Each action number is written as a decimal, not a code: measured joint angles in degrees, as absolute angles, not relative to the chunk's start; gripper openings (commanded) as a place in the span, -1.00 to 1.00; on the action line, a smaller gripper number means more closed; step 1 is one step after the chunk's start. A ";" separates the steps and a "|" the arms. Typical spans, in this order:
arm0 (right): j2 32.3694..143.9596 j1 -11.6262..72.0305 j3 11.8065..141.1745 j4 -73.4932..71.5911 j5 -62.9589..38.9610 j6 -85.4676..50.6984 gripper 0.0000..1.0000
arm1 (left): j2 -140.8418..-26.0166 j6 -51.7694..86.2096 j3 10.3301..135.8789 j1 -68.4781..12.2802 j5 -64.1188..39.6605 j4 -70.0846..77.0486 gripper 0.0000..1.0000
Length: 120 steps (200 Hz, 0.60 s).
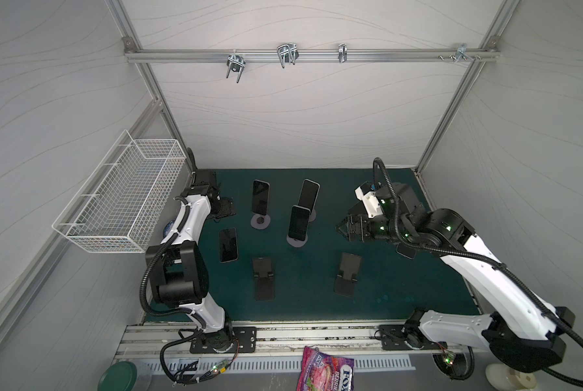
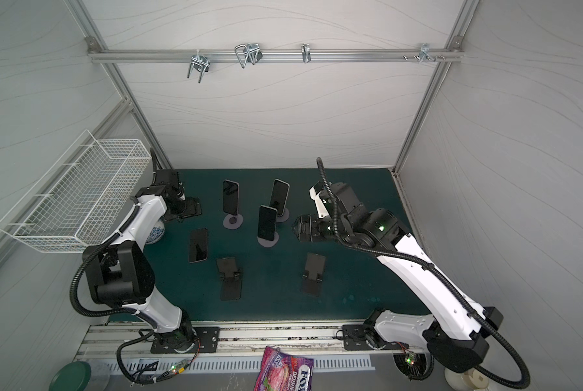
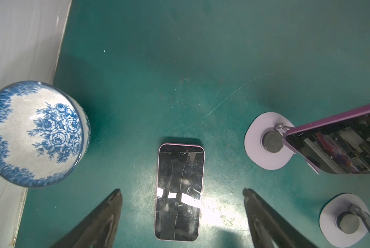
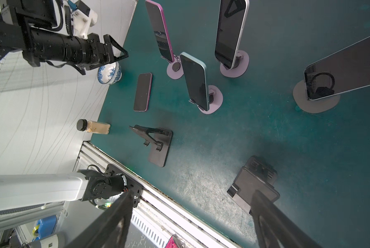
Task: Remove the phone from the phone stand
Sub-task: Place the phone at the middle-left of the table, then remove the phone from the phone stand.
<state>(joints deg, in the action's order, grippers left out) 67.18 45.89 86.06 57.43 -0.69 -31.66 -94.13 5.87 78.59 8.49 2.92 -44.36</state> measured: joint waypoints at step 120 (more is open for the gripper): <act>64.58 43.83 83.64 57.06 -2.02 -31.46 0.71 | -87.37 6.22 77.76 2.59 1.76 -43.03 0.78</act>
<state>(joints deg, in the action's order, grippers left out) 64.58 43.83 83.64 57.06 -2.02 -31.46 -87.37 6.22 77.76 2.59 1.76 -43.03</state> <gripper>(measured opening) 0.855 0.892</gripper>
